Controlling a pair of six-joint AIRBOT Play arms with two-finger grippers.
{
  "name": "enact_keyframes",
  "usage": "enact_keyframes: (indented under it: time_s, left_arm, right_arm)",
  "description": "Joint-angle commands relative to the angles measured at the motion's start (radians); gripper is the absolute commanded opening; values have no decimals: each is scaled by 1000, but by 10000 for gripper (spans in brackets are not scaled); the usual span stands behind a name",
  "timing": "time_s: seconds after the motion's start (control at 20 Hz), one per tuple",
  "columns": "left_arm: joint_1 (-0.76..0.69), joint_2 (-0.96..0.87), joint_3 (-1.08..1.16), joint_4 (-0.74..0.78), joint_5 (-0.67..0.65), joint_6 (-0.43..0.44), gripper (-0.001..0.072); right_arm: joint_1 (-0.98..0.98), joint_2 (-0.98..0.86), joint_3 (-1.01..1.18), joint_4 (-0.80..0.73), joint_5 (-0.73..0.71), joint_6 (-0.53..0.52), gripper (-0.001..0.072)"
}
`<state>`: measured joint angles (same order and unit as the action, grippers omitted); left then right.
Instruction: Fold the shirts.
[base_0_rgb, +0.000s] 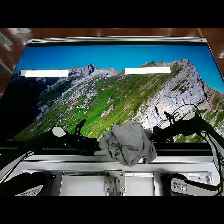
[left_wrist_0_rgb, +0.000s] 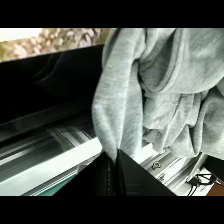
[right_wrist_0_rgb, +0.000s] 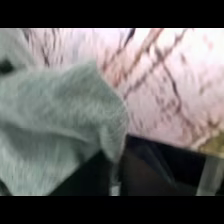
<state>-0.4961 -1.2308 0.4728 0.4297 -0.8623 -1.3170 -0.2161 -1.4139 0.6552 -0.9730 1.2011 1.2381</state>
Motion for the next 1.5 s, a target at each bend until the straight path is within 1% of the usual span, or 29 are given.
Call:
enact_keyframes:
  time_s: [0.0,0.05,0.15,0.3,0.4,0.45,0.55,0.65,0.8,0.9,1.0,1.05,1.15,1.3,1.45]
  left_arm:
    - [42,13,23,0,-14,24,41]
    - [62,20,45,21,-13,24,41]
    - [113,59,121,144,-15,8,39]
    - [207,177,339,451,-37,-149,39]
    - [275,271,533,587,-51,-182,39]
    - [314,319,648,615,-46,-189,39]
    - [385,393,875,618,-8,-188,40]
    - [429,441,1079,618,43,-188,40]
    - [442,477,1302,639,58,-188,40]
    - [442,500,1378,709,57,-188,39]
    - [442,531,1392,842,21,-193,39]
    - [441,542,1392,922,-30,-222,40]
    - [442,546,1392,1035,-139,-267,41]
    - [442,531,1392,1126,-245,-267,41]
    - [441,492,1391,1138,-297,-266,41]
  right_arm:
    - [18,-14,8,29,-39,-26,57]
    - [19,3,25,31,-23,-45,56]
    - [18,75,96,21,4,-80,56]
    - [19,254,298,22,52,-185,56]
    - [19,385,476,24,37,-195,56]
    - [19,444,565,27,19,-195,56]
    - [19,550,747,32,-43,-195,56]
    - [19,623,893,29,-76,-185,56]
    - [19,700,1012,14,-110,-134,56]
    - [19,742,1041,-37,-110,-88,56]
    - [19,781,1041,-122,-111,-25,56]
    - [19,795,1041,-161,-117,16,56]
    - [19,810,1041,-192,-154,49,56]
    - [19,798,1041,-204,-235,53,56]
    - [19,723,1041,-190,-310,76,56]
